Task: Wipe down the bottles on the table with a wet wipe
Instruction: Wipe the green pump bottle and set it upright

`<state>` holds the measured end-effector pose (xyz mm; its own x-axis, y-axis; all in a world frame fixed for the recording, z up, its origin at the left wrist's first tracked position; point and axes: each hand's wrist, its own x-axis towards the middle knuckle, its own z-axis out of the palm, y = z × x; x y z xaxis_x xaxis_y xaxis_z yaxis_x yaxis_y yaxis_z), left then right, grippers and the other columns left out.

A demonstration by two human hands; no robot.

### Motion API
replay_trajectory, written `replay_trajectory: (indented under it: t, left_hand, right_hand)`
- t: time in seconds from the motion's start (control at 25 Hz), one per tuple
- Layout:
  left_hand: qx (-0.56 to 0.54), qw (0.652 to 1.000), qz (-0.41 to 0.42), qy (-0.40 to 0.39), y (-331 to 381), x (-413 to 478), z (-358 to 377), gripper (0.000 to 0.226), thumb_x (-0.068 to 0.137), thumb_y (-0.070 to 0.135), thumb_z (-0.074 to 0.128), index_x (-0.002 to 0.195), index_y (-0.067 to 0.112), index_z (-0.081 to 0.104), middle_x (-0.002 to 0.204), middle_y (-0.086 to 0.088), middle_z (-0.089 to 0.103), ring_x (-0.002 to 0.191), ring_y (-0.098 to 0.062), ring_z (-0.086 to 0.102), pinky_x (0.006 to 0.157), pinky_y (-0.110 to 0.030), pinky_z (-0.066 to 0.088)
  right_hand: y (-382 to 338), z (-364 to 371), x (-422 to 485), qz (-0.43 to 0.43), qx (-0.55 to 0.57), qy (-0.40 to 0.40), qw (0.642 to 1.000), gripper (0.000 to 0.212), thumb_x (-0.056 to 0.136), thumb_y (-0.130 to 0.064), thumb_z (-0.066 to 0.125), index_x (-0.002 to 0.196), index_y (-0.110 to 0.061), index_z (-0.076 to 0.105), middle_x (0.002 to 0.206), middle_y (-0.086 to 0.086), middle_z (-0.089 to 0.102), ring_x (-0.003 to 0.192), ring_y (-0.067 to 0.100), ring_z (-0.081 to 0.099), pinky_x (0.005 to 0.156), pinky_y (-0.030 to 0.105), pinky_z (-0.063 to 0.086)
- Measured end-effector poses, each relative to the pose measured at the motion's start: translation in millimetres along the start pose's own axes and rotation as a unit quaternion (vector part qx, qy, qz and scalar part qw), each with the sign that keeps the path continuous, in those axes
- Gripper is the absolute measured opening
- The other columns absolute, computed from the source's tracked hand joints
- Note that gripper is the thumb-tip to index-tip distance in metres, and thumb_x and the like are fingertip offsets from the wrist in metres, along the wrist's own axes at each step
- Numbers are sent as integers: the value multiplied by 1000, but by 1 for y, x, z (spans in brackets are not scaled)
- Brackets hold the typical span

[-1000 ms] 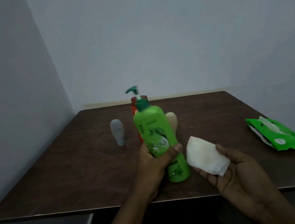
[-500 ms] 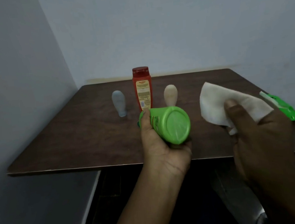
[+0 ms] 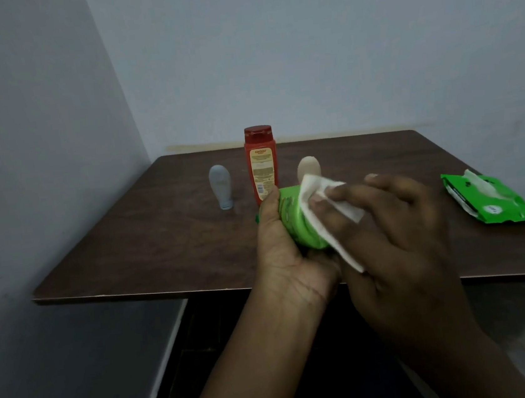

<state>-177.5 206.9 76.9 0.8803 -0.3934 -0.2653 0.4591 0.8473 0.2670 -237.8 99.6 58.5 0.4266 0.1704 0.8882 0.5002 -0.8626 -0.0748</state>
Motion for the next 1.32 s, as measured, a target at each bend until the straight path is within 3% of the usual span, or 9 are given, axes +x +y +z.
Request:
replay_trajectory:
  t: [0.12,0.24,0.4,0.48,0.68,0.84,0.96,1.16,1.32]
  left_hand:
    - [-32,999,-6,-10,10,12,-1,55,91,51,65,122,5,70,137,-9,67,124,-28,62,115,-45,42]
    - [-51,997,-40,-44,14,11,-3,54,87,51,69,120,8,70,115,-12,71,103,-27,64,106,-40,44]
    - [-48,997,-50,-31,7,9,0,68,84,49,73,141,14,61,136,-9,66,127,-27,61,96,-44,58]
    - [-25,998,-49,-29,5,10,1,66,88,54,68,141,15,61,125,-14,72,117,-32,67,81,-47,64]
    - [-45,993,-79,-76,17,18,-2,72,80,51,78,142,17,60,148,-4,55,137,-28,52,120,-50,35]
    - [-25,1000,-15,9,20,27,5,57,90,52,68,114,1,73,100,-22,78,104,-35,70,114,-48,46]
    - [-24,999,-30,-13,24,28,5,63,88,54,68,127,3,69,126,-17,72,128,-33,62,117,-49,41]
    - [-33,998,-30,-46,31,27,1,67,88,54,66,131,3,63,141,-5,61,125,-30,60,96,-53,57]
    - [2,999,-31,14,25,27,4,58,90,55,67,108,0,73,108,-23,77,94,-40,71,70,-66,54]
  right_hand:
    - [6,-2,1,44,-7,-14,999,42,102,-27,37,126,-13,69,129,10,62,122,39,47,104,49,36]
    - [3,-3,-3,4,21,-29,999,35,94,-17,49,119,-13,73,128,11,62,124,37,46,108,43,32]
    - [3,-1,1,23,-14,-22,999,40,97,-24,45,131,-21,65,138,11,56,127,38,42,101,55,35]
    - [4,-2,2,42,-16,-24,999,42,94,-23,49,134,-21,63,139,11,54,127,38,41,103,54,34]
    - [2,3,-7,9,-1,-50,999,50,87,-18,45,133,-23,64,132,10,57,121,35,44,95,56,38]
    - [17,7,23,43,-41,-68,996,53,88,-26,42,138,-29,59,134,8,55,118,33,42,88,55,39]
    - [13,11,18,31,-27,-60,997,50,87,-24,43,132,-25,64,132,8,57,118,32,43,86,54,39]
    - [5,14,3,8,-47,-72,996,51,85,-21,47,133,-25,64,133,8,58,118,31,43,86,55,39]
    - [8,19,21,54,-63,-58,995,54,85,-24,44,137,-25,61,135,8,55,117,32,41,87,54,38]
